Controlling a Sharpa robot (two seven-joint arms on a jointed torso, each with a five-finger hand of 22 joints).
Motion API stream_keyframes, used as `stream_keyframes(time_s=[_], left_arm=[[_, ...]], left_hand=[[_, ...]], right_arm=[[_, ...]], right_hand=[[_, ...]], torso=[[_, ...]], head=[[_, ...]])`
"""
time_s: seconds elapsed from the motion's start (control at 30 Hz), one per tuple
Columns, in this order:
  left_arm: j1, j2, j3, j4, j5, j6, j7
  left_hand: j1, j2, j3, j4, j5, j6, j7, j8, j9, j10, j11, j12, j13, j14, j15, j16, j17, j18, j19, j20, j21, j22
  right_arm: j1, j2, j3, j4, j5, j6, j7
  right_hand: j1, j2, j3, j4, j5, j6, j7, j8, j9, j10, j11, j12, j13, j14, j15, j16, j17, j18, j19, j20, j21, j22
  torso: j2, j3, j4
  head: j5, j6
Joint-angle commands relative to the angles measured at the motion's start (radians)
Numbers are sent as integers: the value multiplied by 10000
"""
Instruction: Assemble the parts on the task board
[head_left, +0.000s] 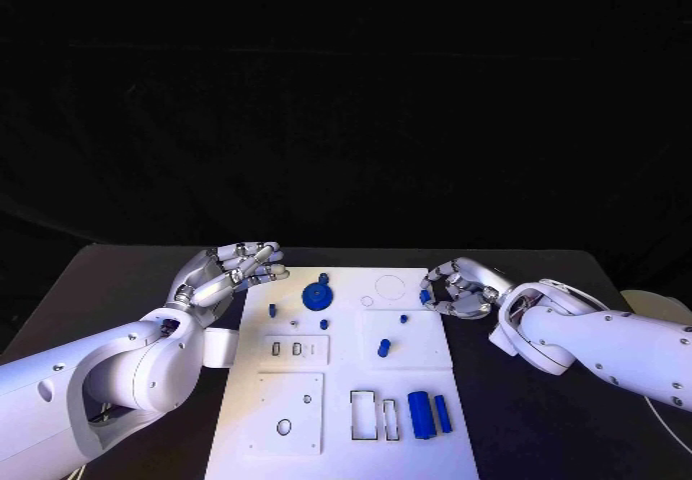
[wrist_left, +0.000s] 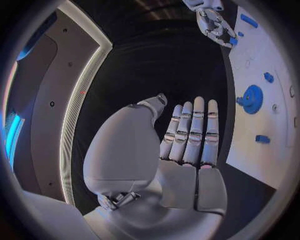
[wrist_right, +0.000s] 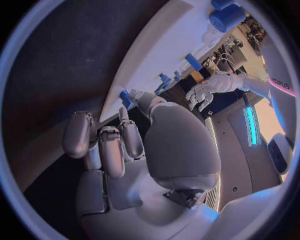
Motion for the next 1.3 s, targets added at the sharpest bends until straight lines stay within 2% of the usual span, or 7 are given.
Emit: stream_keyframes(time_s=[0.03, 0.37, 0.57, 0.73, 0.93, 1.07, 1.3], left_arm=[[7, 15, 7, 15, 40, 153, 82], [7, 10, 6, 12, 51, 163, 73], [7, 8, 6, 7, 52, 161, 69], [7, 6, 6, 5, 52, 162, 67], [7, 2, 6, 2, 53, 158, 61], [7, -4, 6, -2, 53, 154, 59], [7, -15, 6, -1, 53, 149, 55]], left_hand=[[-93, -22, -3, -50, -44, -85, 175, -56, 4, -39, 30, -52, 15, -61, -7, -37, 13, 124, -62, -26, -64, -10], [-93, -22, -3, -50, -44, -85, 175, -56, 4, -39, 30, -52, 15, -61, -7, -37, 13, 124, -62, -26, -64, -10], [-93, -22, -3, -50, -44, -85, 175, -56, 4, -39, 30, -52, 15, -61, -7, -37, 13, 124, -62, -26, -64, -10], [-93, -22, -3, -50, -44, -85, 175, -56, 4, -39, 30, -52, 15, -61, -7, -37, 13, 124, -62, -26, -64, -10], [-93, -22, -3, -50, -44, -85, 175, -56, 4, -39, 30, -52, 15, -61, -7, -37, 13, 124, -62, -26, -64, -10], [-93, -22, -3, -50, -44, -85, 175, -56, 4, -39, 30, -52, 15, -61, -7, -37, 13, 124, -62, -26, -64, -10], [-104, -12, 8, -83, -44, -80, 173, -61, 13, -34, 27, -53, 20, -58, -9, -50, 44, 127, -60, -20, -66, -23]], right_arm=[[-9, 37, -2, -26, 19, -65, -19], [-22, 112, -1, -112, 29, -37, 9], [-33, 140, -1, -164, 30, -19, 16], [-41, 165, -1, -188, 33, -3, 37], [-51, 195, -1, -197, 46, -32, 66], [-54, 203, -1, -198, 49, -173, 32], [-57, 206, 0, -145, 39, -731, -49]], right_hand=[[-43, 107, 53, 22, -52, 4, 40, -59, -5, 58, 55, 25, 114, 744, 47, -41, 1237, -25, -29, 48, -27, 26], [-45, 224, 150, -38, -129, 354, -41, 71, 59, 142, -8, 105, 205, 746, 4, -37, 1247, -24, -5, 28, -11, 70], [-46, 300, 204, -91, -194, 648, -141, 214, 126, 204, -91, 159, 274, 748, -61, -37, 1251, -23, 3, -20, -12, 90], [-59, 398, 233, -157, -285, 1087, -320, 497, 261, 260, -240, 199, 329, 750, -183, -38, 1257, -26, 24, -118, -1, 132], [-81, 422, 229, -175, -339, 1191, -377, 586, 308, 287, -293, 216, 355, 752, -230, -38, 1263, -31, 40, -161, 12, 159], [-163, 453, 206, -146, -425, 1217, -409, 634, 337, 311, -323, 229, 375, 754, -263, -39, 1268, -36, 51, -198, 15, 176], [-430, 575, 133, 27, -476, 1327, -513, 789, 426, 402, -411, 283, 456, 765, -339, -34, 1298, -59, 128, -271, 78, 278]], torso=[[0, -2, -1], [-1, 0, -5], [-6, 3, -5], [-3, 1, -14], [-7, -1, -7], [-9, -7, -4], [-10, 1, -14]], head=[[9, -10], [25, -38], [27, -62], [31, -67], [19, -86], [17, -89], [48, -79]])
